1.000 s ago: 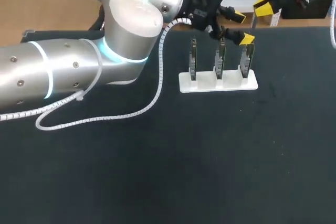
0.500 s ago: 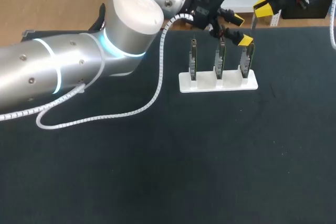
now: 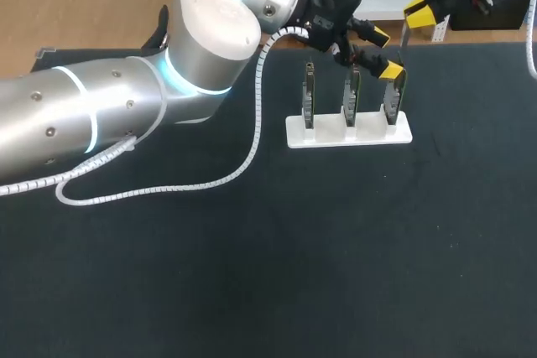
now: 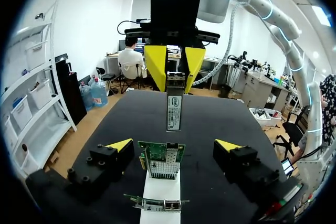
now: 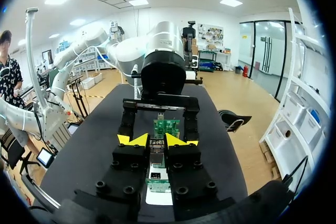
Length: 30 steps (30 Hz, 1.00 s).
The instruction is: Pick up the optical module with the left hand, and insert it into the network port with the right hand.
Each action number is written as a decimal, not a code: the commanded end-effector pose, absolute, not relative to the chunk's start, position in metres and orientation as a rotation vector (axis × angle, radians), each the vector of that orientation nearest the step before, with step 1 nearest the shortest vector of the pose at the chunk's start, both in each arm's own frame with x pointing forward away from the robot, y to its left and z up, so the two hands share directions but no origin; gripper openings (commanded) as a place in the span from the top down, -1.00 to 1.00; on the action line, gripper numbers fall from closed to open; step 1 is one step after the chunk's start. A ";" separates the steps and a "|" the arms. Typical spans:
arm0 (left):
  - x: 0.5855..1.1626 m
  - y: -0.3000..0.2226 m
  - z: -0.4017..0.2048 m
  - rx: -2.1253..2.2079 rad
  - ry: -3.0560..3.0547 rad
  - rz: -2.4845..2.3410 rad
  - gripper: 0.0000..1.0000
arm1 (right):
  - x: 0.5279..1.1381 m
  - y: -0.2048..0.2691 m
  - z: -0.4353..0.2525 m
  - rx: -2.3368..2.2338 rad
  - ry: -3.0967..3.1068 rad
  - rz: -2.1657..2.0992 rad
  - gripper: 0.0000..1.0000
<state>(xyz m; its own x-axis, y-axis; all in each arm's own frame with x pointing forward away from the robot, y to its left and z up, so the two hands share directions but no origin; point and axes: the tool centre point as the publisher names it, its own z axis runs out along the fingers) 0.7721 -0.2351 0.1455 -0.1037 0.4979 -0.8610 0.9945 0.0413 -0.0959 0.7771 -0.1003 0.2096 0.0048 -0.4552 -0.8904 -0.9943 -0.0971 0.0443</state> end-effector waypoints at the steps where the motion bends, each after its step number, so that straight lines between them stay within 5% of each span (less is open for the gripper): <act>1: 0.771 -0.234 0.146 1.531 1.686 -0.980 -1.00 | 0.779 -0.099 0.210 -1.626 1.511 1.046 1.00; 30: 0.772 -0.233 0.144 1.551 1.699 -0.974 -1.00 | 0.780 -0.103 0.198 -1.645 1.527 1.075 1.00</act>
